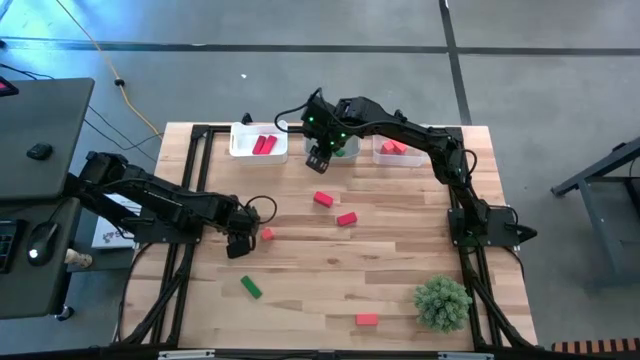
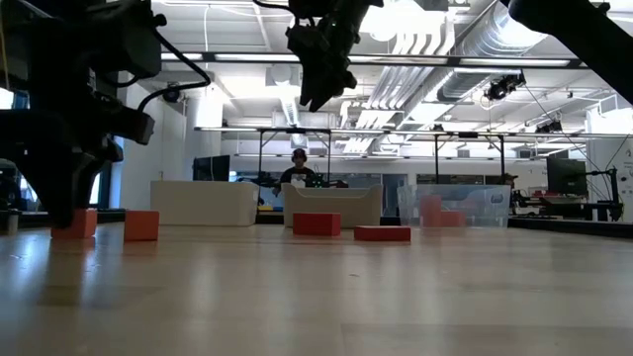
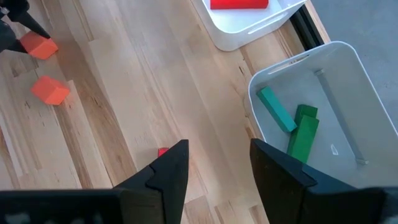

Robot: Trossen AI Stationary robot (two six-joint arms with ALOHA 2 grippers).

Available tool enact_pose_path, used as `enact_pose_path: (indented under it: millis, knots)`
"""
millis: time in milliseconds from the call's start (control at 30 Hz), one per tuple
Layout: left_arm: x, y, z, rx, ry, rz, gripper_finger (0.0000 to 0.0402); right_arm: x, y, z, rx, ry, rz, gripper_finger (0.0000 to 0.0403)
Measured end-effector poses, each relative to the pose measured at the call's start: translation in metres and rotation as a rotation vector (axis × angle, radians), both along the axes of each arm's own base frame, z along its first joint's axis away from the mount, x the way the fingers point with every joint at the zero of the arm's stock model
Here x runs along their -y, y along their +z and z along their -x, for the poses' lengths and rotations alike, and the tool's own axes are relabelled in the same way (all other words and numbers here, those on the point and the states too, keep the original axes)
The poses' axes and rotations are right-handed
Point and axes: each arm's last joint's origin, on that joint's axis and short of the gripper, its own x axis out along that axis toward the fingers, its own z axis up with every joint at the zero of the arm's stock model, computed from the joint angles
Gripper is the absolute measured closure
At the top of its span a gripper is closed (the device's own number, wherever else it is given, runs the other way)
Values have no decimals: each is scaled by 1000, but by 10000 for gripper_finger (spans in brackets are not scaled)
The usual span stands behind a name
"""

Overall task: Sort & place blocks by color
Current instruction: Put the top left orange block into the transparent bin

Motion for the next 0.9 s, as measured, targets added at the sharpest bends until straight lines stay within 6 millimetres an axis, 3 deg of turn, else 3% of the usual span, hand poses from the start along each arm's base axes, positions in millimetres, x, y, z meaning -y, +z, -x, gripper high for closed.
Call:
enact_pose_path:
  millis: [400, 900]
  knots:
    - [0, 22, -24, 160, -29, 42, 291, -1, -2, 3, -37, 31, -8, 242]
    - [-44, 77, -57, 375, -20, -37, 289, 10, 6, 12, -20, 142, -1, 242]
